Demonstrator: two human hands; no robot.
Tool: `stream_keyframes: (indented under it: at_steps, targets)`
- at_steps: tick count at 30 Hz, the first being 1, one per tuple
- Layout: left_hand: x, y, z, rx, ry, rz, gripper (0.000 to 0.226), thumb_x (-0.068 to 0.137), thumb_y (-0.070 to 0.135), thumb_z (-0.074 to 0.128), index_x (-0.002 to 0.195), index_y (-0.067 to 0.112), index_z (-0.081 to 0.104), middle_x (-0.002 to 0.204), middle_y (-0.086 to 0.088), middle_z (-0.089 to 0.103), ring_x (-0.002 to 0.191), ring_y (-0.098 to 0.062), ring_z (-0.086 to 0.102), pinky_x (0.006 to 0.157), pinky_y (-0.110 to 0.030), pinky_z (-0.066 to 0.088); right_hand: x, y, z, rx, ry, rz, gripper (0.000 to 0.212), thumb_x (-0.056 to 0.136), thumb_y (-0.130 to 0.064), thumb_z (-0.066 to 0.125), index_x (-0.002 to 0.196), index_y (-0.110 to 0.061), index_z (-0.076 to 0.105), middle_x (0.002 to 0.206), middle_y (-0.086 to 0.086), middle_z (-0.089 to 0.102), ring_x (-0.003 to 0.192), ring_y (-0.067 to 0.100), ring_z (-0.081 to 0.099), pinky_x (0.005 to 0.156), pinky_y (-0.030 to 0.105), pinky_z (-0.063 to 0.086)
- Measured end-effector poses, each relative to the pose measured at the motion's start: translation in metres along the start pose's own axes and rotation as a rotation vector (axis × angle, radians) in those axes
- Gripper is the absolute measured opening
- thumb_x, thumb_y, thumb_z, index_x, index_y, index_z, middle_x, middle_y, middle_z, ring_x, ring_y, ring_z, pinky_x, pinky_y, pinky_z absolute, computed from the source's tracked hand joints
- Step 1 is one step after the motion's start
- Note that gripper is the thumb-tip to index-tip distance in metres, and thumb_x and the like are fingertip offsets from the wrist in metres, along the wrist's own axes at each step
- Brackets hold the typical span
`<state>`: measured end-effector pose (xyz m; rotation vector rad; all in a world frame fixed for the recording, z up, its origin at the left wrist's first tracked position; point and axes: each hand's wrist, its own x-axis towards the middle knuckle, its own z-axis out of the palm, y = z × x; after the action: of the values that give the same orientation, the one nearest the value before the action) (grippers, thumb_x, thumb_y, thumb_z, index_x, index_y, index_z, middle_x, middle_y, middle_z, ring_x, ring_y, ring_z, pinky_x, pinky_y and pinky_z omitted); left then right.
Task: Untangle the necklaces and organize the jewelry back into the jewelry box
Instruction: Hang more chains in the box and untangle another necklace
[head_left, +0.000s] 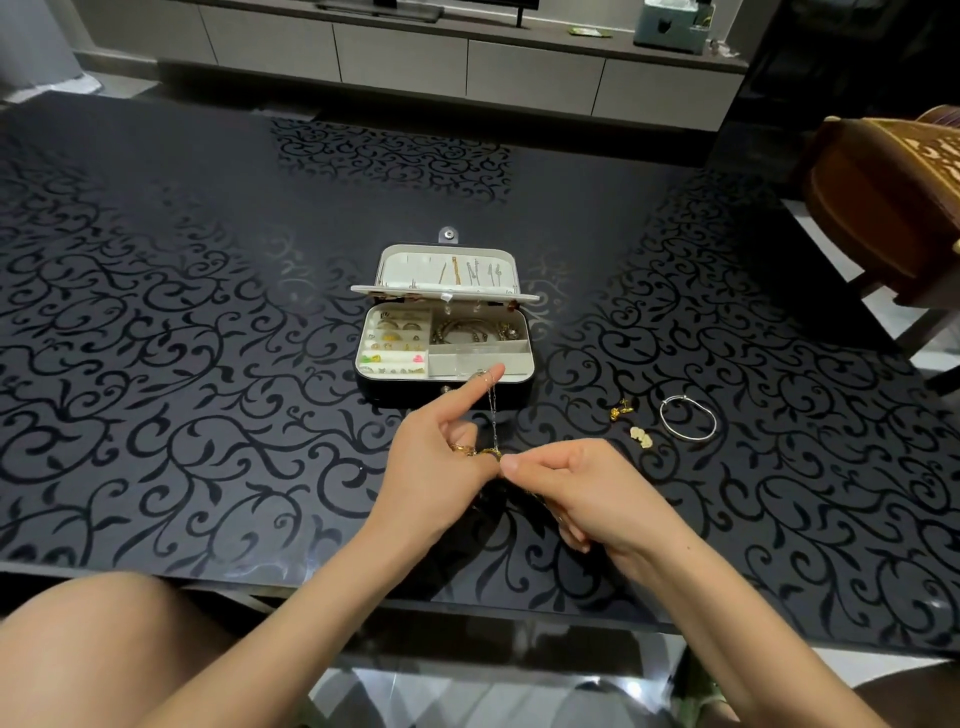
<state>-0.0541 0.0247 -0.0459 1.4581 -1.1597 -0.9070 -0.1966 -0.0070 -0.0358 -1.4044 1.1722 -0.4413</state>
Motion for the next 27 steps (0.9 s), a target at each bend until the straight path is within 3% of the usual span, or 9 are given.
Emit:
stream_keyframes:
  at_steps: [4, 8, 12, 14, 17, 19, 23, 27]
  targets:
    - [0.0, 0.002, -0.001, 0.049, -0.001, 0.007, 0.075, 0.075, -0.012, 0.056, 0.122, 0.046, 0.05, 0.045, 0.012, 0.02, 0.046, -0.006, 0.021, 0.055, -0.011, 0.028, 0.004, -0.004, 0.004, 0.093, 0.003, 0.032, 0.014, 0.088, -0.025, 0.063, 0.096, -0.023, 0.074, 0.034, -0.005, 0.039, 0.032, 0.009, 0.025, 0.039, 0.024, 0.019]
    - [-0.006, 0.003, 0.002, 0.167, -0.023, 0.057, 0.07, 0.081, 0.002, 0.058, 0.13, 0.049, 0.041, 0.045, 0.009, 0.025, 0.047, -0.007, 0.026, 0.054, -0.018, 0.029, 0.006, -0.006, 0.005, 0.095, 0.041, 0.022, 0.013, 0.087, -0.019, 0.062, 0.087, -0.016, 0.075, 0.036, -0.006, 0.042, 0.033, 0.009, 0.027, 0.039, 0.023, 0.02]
    - [-0.005, -0.004, 0.0, 0.307, 0.104, 0.09, 0.065, 0.086, 0.015, 0.053, 0.131, 0.055, 0.03, 0.047, 0.002, 0.049, 0.049, -0.012, 0.043, 0.053, -0.02, 0.037, 0.005, -0.007, 0.001, 0.09, 0.117, -0.019, 0.017, 0.085, -0.014, 0.061, 0.071, -0.016, 0.072, 0.039, -0.004, 0.043, 0.036, 0.006, 0.032, 0.039, 0.016, 0.026]
    - [-0.003, -0.006, 0.0, 0.284, 0.098, 0.04, 0.055, 0.09, 0.019, 0.05, 0.132, 0.052, 0.035, 0.055, -0.004, 0.06, 0.054, -0.014, 0.053, 0.06, -0.025, 0.044, 0.003, -0.007, -0.003, 0.086, 0.109, -0.028, 0.025, 0.085, -0.012, 0.06, 0.063, -0.019, 0.069, 0.046, -0.006, 0.046, 0.041, 0.005, 0.034, 0.041, 0.012, 0.027]
    - [-0.002, -0.006, 0.003, 0.228, 0.032, -0.041, 0.022, 0.092, 0.024, 0.049, 0.102, 0.035, 0.065, 0.054, 0.004, 0.063, 0.056, -0.009, 0.059, 0.07, -0.034, 0.052, -0.002, -0.007, -0.01, -0.033, 0.085, -0.047, 0.024, 0.084, -0.017, 0.063, 0.061, -0.021, 0.069, 0.053, -0.011, 0.051, 0.05, 0.004, 0.039, 0.047, 0.012, 0.03]
    - [-0.001, -0.006, 0.002, 0.201, 0.026, -0.067, 0.021, 0.092, 0.025, 0.052, 0.077, 0.027, 0.066, 0.054, 0.006, 0.061, 0.054, -0.007, 0.059, 0.067, -0.03, 0.051, -0.004, -0.008, -0.015, -0.102, 0.066, -0.051, 0.019, 0.083, -0.021, 0.065, 0.065, -0.021, 0.07, 0.06, -0.008, 0.055, 0.052, 0.002, 0.042, 0.048, 0.012, 0.032]
    - [0.003, -0.003, -0.007, 0.081, 0.02, -0.164, 0.027, 0.091, 0.018, 0.054, 0.066, 0.014, 0.063, 0.052, 0.005, 0.054, 0.045, -0.004, 0.049, 0.049, -0.01, 0.039, -0.005, -0.005, -0.025, -0.166, 0.089, -0.008, 0.017, 0.082, -0.023, 0.068, 0.066, -0.017, 0.07, 0.063, -0.002, 0.057, 0.053, 0.006, 0.041, 0.048, 0.015, 0.031]
    - [0.008, 0.001, -0.015, -0.203, -0.1, -0.352, 0.024, 0.088, 0.015, 0.052, 0.065, 0.012, 0.06, 0.051, 0.005, 0.032, 0.047, -0.01, 0.028, 0.051, -0.021, 0.023, -0.009, -0.003, -0.032, -0.138, 0.083, 0.036, 0.014, 0.08, -0.02, 0.069, 0.067, -0.015, 0.071, 0.067, 0.0, 0.06, 0.06, 0.01, 0.046, 0.049, 0.021, 0.034]
